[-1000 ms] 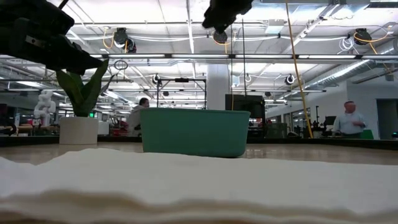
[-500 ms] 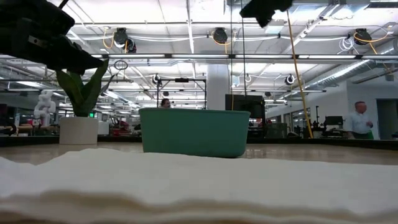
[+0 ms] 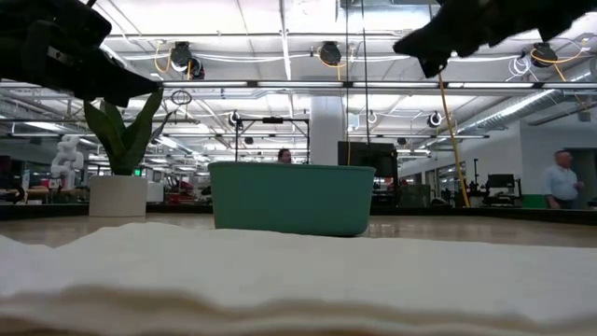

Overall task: Pick and placing Produce into tupperware
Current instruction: Put the red strawberry into the blue bin

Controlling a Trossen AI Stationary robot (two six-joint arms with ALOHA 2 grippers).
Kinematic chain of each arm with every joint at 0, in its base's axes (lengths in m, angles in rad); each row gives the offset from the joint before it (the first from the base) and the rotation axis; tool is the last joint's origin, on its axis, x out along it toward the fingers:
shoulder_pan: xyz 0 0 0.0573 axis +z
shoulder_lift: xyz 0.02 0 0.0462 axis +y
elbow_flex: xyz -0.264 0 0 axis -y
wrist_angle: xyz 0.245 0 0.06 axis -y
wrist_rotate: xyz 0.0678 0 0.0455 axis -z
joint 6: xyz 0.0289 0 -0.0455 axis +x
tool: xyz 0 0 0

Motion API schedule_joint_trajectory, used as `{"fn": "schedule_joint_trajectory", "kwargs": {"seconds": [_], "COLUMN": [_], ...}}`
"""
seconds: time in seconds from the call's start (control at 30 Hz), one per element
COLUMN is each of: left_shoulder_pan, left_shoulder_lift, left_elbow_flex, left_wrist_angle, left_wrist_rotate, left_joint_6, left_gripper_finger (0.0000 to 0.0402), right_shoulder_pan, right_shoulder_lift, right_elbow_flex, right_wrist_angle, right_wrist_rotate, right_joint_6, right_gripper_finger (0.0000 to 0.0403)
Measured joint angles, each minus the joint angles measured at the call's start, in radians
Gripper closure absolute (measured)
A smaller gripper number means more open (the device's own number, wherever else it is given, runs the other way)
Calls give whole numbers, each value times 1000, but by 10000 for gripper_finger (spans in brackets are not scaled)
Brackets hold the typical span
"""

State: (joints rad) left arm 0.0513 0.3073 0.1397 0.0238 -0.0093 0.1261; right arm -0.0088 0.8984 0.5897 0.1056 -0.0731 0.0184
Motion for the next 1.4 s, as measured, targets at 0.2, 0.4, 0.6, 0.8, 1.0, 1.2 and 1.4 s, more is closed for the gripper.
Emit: {"fn": "schedule_joint_trajectory", "kwargs": {"seconds": [0.2,0.4,0.6,0.8,1.0,1.2,1.4], "left_shoulder_pan": [0,0,0,0,0,0,0], "left_shoulder_lift": [0,0,0,0,0,0,0], "left_elbow_flex": [0,0,0,0,0,0,0], "left_wrist_angle": [0,0,0,-1,-1,-2,-3], "left_wrist_rotate": [2,5,6,7,7,7,7], "left_joint_6": [0,0,0,0,0,0,0], "left_gripper_finger": [396,396,396,396,396,396,396], "right_shoulder_pan": [-24,-40,-78,-97,-96,-96,-96], "right_shoulder_lift": [-15,-11,-4,2,2,2,2], "right_elbow_flex": [-121,-172,-200,-203,-203,-203,-203], "right_wrist_angle": [128,236,275,281,298,314,327], "right_wrist_rotate": [-1,-2,-4,-8,-9,-9,-8], "right_joint_6": [23,15,21,22,22,23,22], "right_gripper_finger": [403,403,403,403,403,403,403]}}
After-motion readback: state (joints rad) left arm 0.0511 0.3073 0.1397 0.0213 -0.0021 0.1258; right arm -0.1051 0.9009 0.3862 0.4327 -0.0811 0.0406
